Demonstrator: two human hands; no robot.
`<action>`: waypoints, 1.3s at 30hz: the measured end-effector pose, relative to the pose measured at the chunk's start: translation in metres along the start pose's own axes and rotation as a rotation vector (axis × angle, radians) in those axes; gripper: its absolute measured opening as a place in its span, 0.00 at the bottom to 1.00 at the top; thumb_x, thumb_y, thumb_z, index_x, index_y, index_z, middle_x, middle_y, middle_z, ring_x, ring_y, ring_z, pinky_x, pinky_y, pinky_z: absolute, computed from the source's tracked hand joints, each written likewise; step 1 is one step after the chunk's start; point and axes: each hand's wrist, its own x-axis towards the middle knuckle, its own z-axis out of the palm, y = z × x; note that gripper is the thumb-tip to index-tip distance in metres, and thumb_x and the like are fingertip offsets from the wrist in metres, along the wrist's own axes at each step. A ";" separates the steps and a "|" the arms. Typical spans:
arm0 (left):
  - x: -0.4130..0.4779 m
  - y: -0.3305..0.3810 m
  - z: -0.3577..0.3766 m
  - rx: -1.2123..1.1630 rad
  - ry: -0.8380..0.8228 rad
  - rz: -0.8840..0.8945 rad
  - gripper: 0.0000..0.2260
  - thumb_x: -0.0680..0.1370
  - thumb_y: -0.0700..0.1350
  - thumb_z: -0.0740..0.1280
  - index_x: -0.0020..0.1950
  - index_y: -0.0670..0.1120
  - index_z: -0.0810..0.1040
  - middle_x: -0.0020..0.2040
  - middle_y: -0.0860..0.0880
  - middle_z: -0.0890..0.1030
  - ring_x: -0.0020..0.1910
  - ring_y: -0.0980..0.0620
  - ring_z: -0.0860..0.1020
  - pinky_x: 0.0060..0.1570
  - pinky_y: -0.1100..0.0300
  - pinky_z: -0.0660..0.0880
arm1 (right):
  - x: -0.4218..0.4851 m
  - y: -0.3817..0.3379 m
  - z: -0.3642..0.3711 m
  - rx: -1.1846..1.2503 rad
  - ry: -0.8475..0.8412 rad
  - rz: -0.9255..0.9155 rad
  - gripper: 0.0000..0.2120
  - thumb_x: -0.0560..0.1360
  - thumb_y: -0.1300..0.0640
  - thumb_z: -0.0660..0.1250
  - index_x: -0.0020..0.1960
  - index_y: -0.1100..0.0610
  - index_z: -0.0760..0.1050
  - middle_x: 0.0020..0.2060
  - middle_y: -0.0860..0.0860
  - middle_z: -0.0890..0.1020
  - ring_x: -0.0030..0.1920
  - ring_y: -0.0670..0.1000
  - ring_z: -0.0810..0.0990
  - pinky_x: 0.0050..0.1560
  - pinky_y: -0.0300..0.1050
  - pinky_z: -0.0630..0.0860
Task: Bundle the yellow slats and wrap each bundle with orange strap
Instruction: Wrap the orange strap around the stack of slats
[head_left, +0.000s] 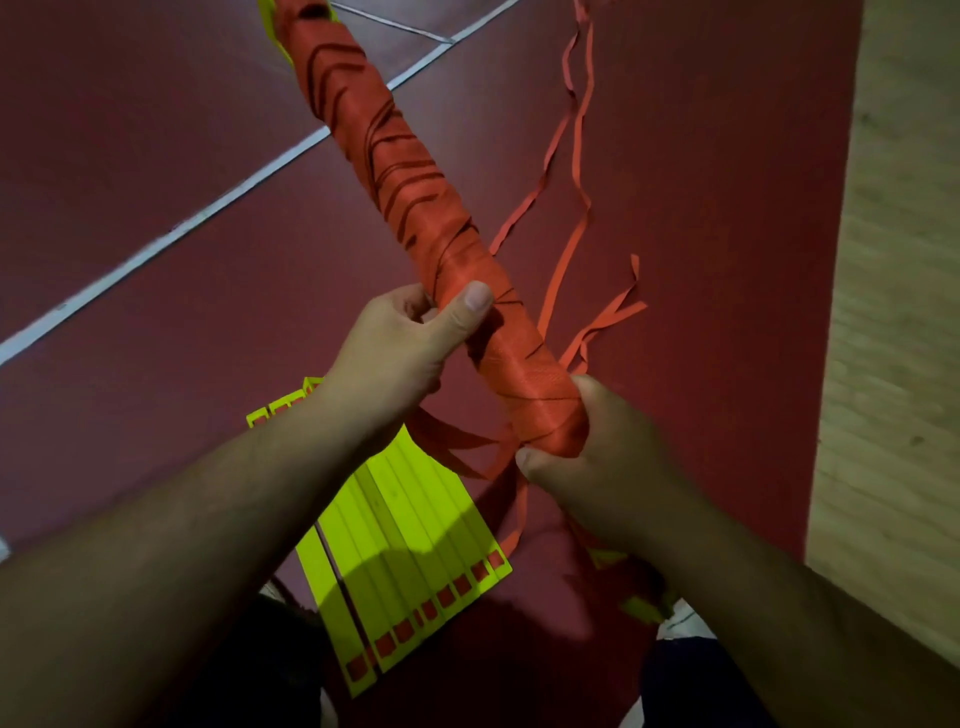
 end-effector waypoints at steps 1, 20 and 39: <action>0.001 0.000 -0.002 0.001 -0.039 0.027 0.36 0.72 0.64 0.70 0.50 0.28 0.73 0.27 0.56 0.61 0.23 0.59 0.59 0.22 0.67 0.59 | 0.000 0.000 -0.002 0.020 0.007 0.002 0.14 0.66 0.49 0.75 0.47 0.47 0.73 0.38 0.44 0.79 0.39 0.44 0.77 0.40 0.43 0.74; -0.008 0.019 -0.004 -0.257 -0.257 -0.034 0.17 0.76 0.56 0.67 0.49 0.43 0.86 0.53 0.25 0.77 0.30 0.48 0.72 0.36 0.49 0.59 | -0.004 -0.004 -0.022 0.853 -0.614 0.137 0.17 0.63 0.60 0.76 0.50 0.59 0.78 0.40 0.62 0.82 0.36 0.59 0.81 0.36 0.50 0.78; -0.006 0.005 -0.001 0.037 -0.013 0.009 0.20 0.74 0.61 0.68 0.37 0.46 0.69 0.27 0.52 0.63 0.22 0.58 0.60 0.21 0.66 0.59 | -0.001 -0.002 0.000 0.074 -0.082 0.003 0.19 0.66 0.50 0.76 0.52 0.43 0.70 0.40 0.43 0.79 0.39 0.40 0.77 0.35 0.33 0.71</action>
